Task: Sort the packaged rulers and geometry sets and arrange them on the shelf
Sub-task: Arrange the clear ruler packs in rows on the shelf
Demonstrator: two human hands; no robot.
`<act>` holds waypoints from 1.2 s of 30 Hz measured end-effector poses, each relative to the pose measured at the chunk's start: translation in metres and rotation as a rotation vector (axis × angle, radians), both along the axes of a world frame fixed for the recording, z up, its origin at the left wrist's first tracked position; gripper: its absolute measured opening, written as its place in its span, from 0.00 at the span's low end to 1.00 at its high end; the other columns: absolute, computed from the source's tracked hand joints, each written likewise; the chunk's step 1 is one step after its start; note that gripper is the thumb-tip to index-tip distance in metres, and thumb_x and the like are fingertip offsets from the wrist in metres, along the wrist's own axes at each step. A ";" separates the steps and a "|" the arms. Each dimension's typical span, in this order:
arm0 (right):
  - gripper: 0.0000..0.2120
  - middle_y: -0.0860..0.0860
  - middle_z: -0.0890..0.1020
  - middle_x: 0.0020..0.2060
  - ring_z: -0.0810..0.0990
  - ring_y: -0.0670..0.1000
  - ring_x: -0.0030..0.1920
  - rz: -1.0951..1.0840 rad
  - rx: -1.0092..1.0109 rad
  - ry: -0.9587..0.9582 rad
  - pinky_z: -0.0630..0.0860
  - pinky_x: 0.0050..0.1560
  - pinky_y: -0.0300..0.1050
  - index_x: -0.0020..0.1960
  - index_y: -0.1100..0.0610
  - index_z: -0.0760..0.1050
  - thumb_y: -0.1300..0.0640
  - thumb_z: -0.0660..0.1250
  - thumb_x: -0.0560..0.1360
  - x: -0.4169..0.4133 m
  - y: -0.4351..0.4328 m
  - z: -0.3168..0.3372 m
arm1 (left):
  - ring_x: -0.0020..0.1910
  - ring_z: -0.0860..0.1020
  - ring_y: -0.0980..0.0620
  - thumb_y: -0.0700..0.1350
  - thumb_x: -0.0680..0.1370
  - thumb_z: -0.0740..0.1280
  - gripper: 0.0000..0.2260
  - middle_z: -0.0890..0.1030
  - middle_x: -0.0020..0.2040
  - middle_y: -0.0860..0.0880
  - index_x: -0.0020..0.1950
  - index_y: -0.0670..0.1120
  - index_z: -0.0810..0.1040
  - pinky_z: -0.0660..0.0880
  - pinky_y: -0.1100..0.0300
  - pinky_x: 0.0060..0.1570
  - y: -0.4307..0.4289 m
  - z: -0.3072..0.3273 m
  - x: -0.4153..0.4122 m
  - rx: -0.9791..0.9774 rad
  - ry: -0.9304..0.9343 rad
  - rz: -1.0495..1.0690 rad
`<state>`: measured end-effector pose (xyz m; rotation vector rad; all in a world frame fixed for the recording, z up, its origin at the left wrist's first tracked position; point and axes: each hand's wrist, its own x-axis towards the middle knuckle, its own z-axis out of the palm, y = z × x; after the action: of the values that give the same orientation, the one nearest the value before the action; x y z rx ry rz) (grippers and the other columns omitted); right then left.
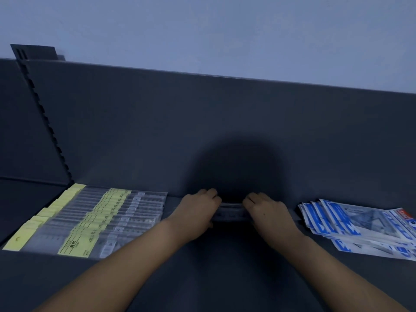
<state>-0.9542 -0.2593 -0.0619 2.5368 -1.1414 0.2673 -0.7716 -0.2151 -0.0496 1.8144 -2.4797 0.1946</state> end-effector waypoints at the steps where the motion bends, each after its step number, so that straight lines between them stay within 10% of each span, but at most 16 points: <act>1: 0.21 0.49 0.80 0.36 0.78 0.49 0.33 0.016 0.001 -0.013 0.65 0.21 0.38 0.38 0.55 0.78 0.62 0.82 0.49 -0.001 0.002 0.000 | 0.59 0.71 0.49 0.46 0.76 0.66 0.16 0.68 0.64 0.49 0.63 0.45 0.69 0.71 0.56 0.46 0.002 0.000 0.001 -0.014 0.017 -0.004; 8: 0.18 0.46 0.78 0.26 0.74 0.45 0.24 0.064 -0.027 -0.069 0.68 0.20 0.37 0.35 0.52 0.78 0.58 0.81 0.49 -0.010 0.018 0.008 | 0.46 0.76 0.49 0.37 0.75 0.61 0.11 0.78 0.50 0.48 0.56 0.45 0.69 0.62 0.59 0.38 0.022 -0.001 0.002 -0.147 0.071 -0.029; 13: 0.19 0.47 0.77 0.25 0.74 0.47 0.22 0.118 -0.029 -0.082 0.66 0.21 0.36 0.32 0.54 0.76 0.58 0.81 0.46 -0.013 0.037 0.016 | 0.23 0.73 0.56 0.41 0.50 0.77 0.22 0.76 0.28 0.54 0.38 0.49 0.72 0.62 0.65 0.22 0.032 0.001 0.004 -0.156 0.036 -0.085; 19: 0.10 0.46 0.78 0.27 0.76 0.47 0.25 0.212 -0.059 -0.121 0.64 0.22 0.36 0.38 0.53 0.77 0.53 0.65 0.57 -0.024 0.077 0.016 | 0.24 0.77 0.56 0.46 0.44 0.79 0.27 0.79 0.30 0.54 0.42 0.51 0.78 0.68 0.66 0.22 0.069 0.000 -0.002 -0.017 -0.018 -0.107; 23: 0.21 0.41 0.79 0.34 0.78 0.42 0.31 0.193 0.284 -0.076 0.69 0.25 0.33 0.40 0.47 0.76 0.47 0.72 0.48 -0.028 0.094 0.003 | 0.52 0.78 0.45 0.40 0.72 0.67 0.18 0.78 0.55 0.47 0.60 0.47 0.70 0.68 0.55 0.40 0.092 -0.002 -0.009 0.108 -0.135 -0.077; 25: 0.26 0.41 0.77 0.54 0.77 0.38 0.53 0.177 0.429 -0.047 0.73 0.47 0.30 0.55 0.46 0.74 0.45 0.68 0.58 -0.027 0.097 0.006 | 0.52 0.78 0.49 0.45 0.70 0.68 0.17 0.77 0.54 0.49 0.58 0.48 0.73 0.72 0.59 0.44 0.098 -0.005 -0.004 0.117 -0.093 -0.140; 27: 0.33 0.41 0.60 0.71 0.57 0.37 0.70 0.189 0.546 -0.051 0.57 0.67 0.31 0.72 0.46 0.59 0.45 0.63 0.69 -0.030 0.098 0.007 | 0.49 0.77 0.56 0.52 0.65 0.68 0.20 0.76 0.52 0.55 0.56 0.53 0.75 0.73 0.65 0.45 0.102 -0.006 0.005 0.150 0.054 -0.100; 34: 0.35 0.41 0.60 0.68 0.56 0.38 0.68 0.167 0.792 -0.079 0.48 0.55 0.13 0.74 0.42 0.53 0.47 0.68 0.73 -0.027 0.103 0.022 | 0.60 0.65 0.60 0.54 0.72 0.65 0.20 0.67 0.59 0.58 0.63 0.55 0.69 0.65 0.61 0.62 0.108 -0.002 0.010 0.333 0.240 -0.154; 36: 0.32 0.42 0.63 0.67 0.60 0.37 0.66 0.232 0.802 -0.066 0.55 0.68 0.28 0.72 0.41 0.58 0.48 0.68 0.72 -0.026 0.105 0.015 | 0.59 0.69 0.65 0.57 0.71 0.66 0.17 0.70 0.58 0.62 0.60 0.58 0.70 0.67 0.63 0.61 0.112 0.003 0.011 0.426 0.281 -0.106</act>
<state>-0.9806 -0.1544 -0.0467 3.3880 -1.1308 -0.0820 -0.7607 -0.1035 -0.0463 1.6807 -2.5350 -0.5950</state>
